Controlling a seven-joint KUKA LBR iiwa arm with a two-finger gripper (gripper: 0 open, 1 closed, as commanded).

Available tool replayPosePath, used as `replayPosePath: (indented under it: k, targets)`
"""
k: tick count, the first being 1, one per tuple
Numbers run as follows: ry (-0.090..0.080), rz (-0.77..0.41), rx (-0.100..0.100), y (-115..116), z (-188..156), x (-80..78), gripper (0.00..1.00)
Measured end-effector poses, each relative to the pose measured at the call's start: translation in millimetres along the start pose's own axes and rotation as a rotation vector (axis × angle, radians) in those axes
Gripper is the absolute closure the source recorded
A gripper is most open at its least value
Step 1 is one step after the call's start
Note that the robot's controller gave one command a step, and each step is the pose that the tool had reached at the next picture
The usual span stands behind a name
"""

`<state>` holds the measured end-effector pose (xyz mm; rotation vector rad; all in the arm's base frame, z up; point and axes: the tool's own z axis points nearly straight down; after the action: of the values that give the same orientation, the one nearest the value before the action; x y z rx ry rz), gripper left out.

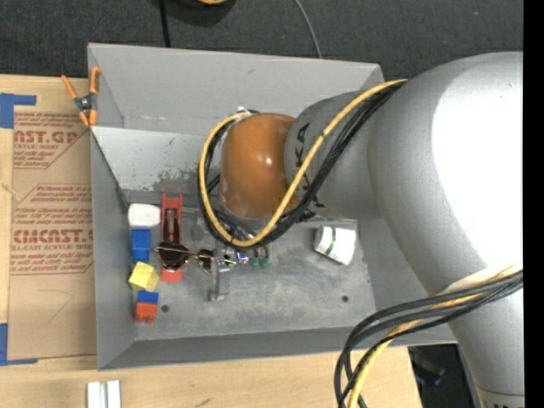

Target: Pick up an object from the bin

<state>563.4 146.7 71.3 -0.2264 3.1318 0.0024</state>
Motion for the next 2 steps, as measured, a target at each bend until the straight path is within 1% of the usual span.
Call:
replayPosePath:
  k: [1,2]
  targets:
    - [-0.006,-0.050,0.000,4.1,1.6,-5.3,1.00]
    - [-0.007,-0.051,0.000,4.1,1.4,-5.4,1.00]
